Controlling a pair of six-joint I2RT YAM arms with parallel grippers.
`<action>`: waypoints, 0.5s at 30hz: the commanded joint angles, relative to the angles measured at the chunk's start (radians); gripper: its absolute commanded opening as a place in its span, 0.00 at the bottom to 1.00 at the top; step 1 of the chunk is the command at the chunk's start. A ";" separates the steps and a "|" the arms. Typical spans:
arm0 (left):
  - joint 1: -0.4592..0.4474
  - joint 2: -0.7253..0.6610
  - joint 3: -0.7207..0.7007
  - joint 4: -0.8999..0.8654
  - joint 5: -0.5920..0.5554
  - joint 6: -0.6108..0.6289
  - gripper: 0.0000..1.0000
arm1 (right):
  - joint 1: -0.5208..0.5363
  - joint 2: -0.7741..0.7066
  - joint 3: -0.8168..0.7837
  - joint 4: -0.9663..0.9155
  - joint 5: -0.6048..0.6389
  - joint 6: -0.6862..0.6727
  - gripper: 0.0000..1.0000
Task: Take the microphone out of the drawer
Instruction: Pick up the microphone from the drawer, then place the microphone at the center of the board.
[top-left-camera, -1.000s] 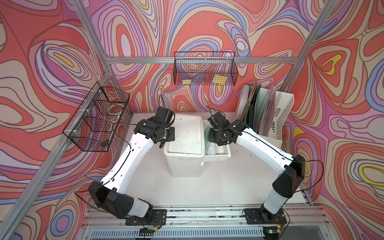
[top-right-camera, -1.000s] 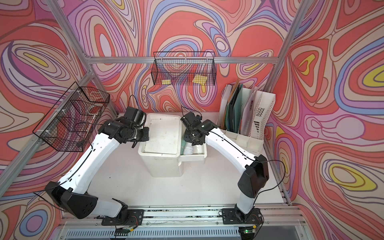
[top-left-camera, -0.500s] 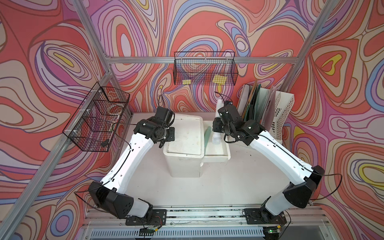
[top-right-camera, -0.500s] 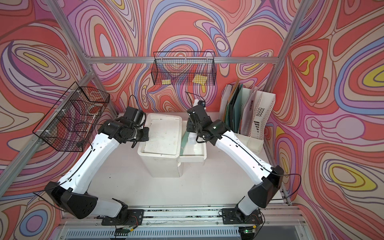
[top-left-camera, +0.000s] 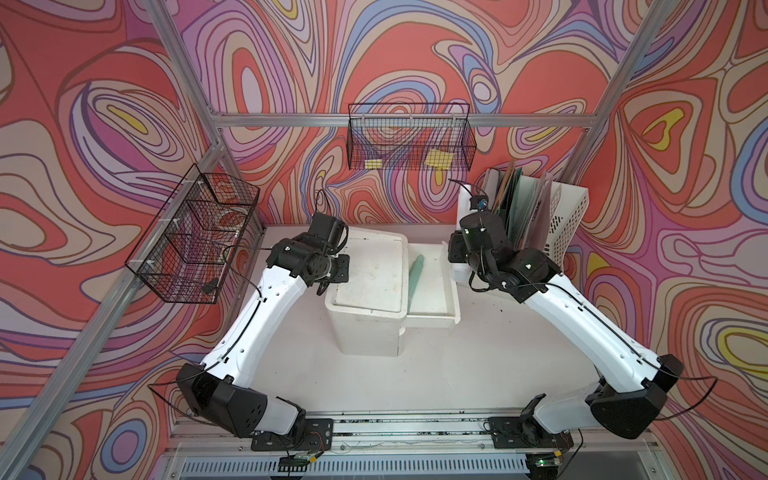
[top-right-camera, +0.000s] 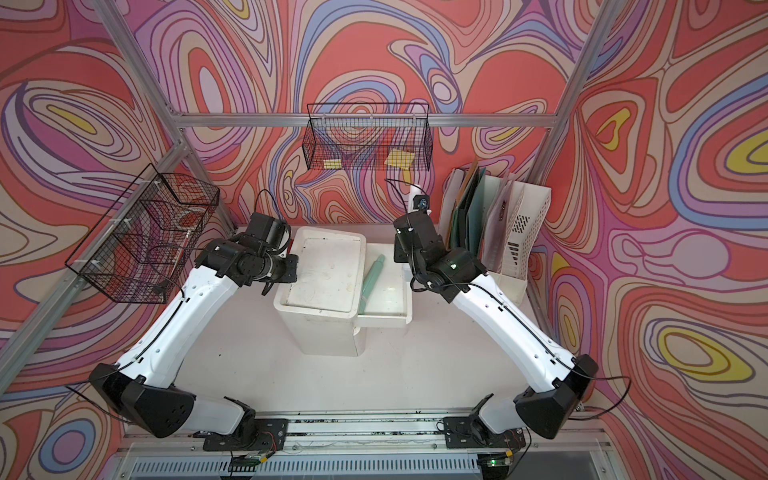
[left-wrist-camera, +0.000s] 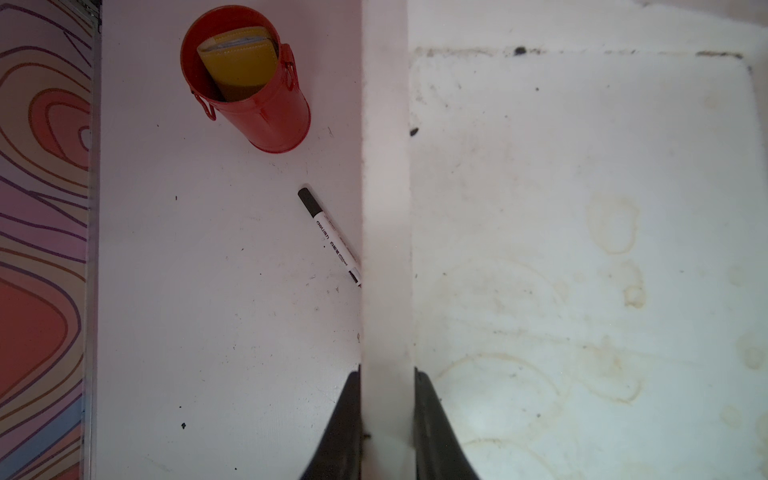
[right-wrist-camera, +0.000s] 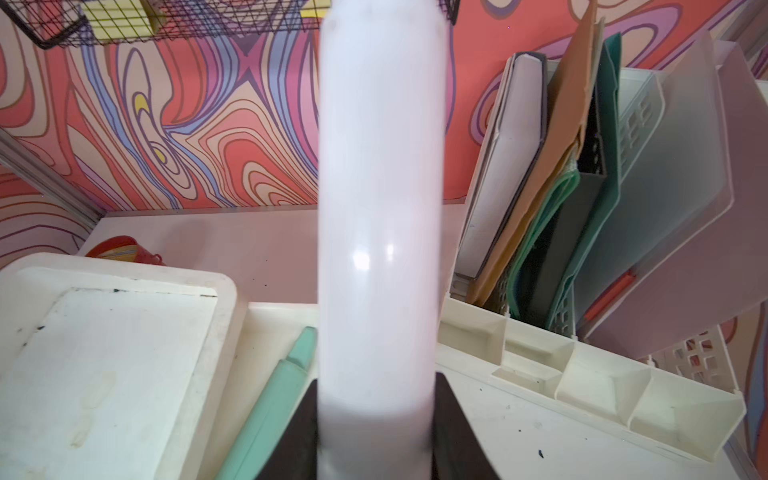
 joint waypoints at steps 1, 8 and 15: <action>-0.003 0.000 0.000 0.015 0.048 0.059 0.00 | -0.077 -0.071 -0.077 -0.003 -0.040 -0.022 0.02; -0.004 -0.011 0.000 0.021 0.034 0.059 0.00 | -0.232 -0.173 -0.271 -0.002 -0.277 -0.009 0.04; -0.003 -0.022 -0.005 0.027 0.032 0.049 0.00 | -0.277 -0.198 -0.476 0.032 -0.424 0.070 0.04</action>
